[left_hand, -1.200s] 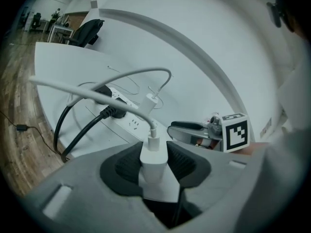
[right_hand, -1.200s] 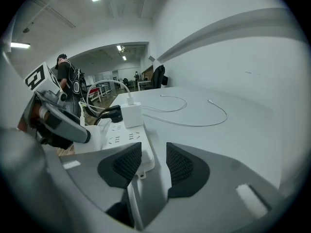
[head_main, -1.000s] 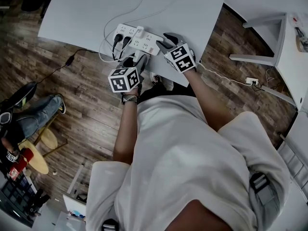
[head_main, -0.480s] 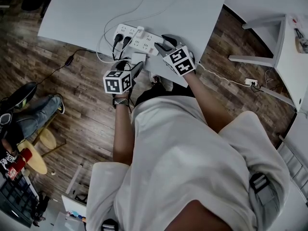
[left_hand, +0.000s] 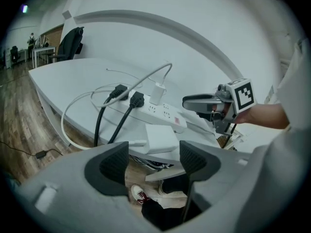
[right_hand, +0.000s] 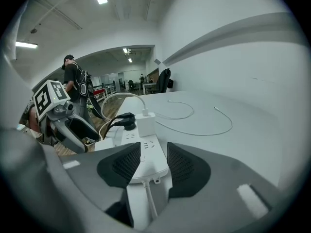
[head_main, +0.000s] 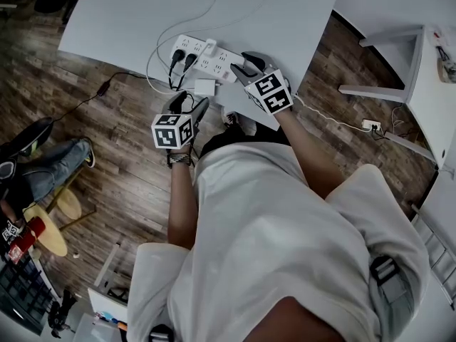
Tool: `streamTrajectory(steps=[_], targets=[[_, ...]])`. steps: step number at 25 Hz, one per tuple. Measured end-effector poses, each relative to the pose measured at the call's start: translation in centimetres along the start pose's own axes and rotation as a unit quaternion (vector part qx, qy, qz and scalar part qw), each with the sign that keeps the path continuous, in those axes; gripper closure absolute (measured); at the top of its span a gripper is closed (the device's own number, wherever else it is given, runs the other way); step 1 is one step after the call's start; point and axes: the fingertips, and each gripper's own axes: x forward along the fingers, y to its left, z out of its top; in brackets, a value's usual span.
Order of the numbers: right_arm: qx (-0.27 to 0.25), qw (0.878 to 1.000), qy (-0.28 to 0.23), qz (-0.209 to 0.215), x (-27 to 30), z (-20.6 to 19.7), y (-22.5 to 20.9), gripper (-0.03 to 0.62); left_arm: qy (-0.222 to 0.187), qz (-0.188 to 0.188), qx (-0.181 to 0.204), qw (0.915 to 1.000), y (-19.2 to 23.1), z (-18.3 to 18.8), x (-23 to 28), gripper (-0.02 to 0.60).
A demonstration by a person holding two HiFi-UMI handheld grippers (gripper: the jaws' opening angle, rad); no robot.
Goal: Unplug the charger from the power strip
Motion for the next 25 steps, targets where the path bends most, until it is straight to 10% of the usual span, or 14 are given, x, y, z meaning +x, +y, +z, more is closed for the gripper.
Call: streamTrajectory(steps=[7, 9, 16, 25], targets=[[-0.007, 0.998, -0.059, -0.029, -2.4, 4.5, -1.3, 0.425, -0.096, 0.045, 0.059, 0.9926, -0.1, 5.2, -3.9, 0.440], [-0.016, 0.995, -0.089, -0.038, -3.6, 7.0, -1.7, 0.446, -0.137, 0.059, 0.075, 0.9860, -0.2, 7.8, -5.7, 0.578], [-0.055, 0.975, -0.202, -0.070, -9.4, 16.1, -2.9, 0.545, -0.242, 0.079, 0.138, 0.9571, -1.8, 17.1, -11.2, 0.578], [-0.075, 0.946, -0.297, -0.108, -16.8, 25.4, -3.7, 0.591, -0.284, 0.104, 0.257, 0.9179, -6.4, 28.0, -14.0, 0.578]])
